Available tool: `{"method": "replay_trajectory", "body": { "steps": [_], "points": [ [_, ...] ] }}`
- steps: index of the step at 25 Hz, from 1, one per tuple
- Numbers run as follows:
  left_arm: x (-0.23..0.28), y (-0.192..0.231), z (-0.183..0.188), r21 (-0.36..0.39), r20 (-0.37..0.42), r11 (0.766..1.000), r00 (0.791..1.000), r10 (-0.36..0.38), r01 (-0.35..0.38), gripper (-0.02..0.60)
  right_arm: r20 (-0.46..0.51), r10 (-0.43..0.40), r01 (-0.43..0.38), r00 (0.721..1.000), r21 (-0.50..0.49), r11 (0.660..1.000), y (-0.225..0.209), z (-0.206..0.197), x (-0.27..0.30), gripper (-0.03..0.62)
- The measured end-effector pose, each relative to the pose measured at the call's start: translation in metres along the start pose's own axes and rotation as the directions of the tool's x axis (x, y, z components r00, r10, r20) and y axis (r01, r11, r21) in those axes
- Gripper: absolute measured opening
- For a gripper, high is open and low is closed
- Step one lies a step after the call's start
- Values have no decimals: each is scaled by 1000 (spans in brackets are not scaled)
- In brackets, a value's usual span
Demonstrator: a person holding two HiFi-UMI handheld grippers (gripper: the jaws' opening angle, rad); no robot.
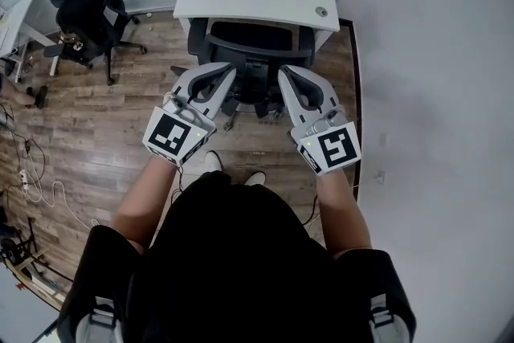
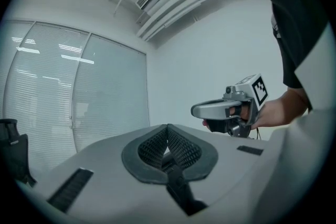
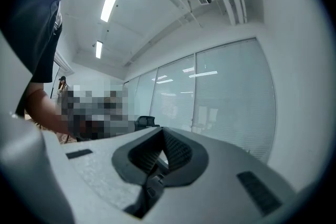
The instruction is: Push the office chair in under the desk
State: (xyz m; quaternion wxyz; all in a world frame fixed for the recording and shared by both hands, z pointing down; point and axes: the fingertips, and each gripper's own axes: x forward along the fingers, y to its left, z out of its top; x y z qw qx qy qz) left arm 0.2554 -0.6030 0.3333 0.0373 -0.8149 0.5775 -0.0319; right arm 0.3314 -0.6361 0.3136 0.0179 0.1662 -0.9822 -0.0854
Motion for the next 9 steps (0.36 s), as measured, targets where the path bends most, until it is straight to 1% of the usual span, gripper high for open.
{"method": "replay_trajectory", "body": {
  "steps": [9],
  "points": [
    [6,10,18,-2,48,1000,999,-17,17,-6,-10,-5,5,1000,2,1000,-4,5,10,2]
  ]
}}
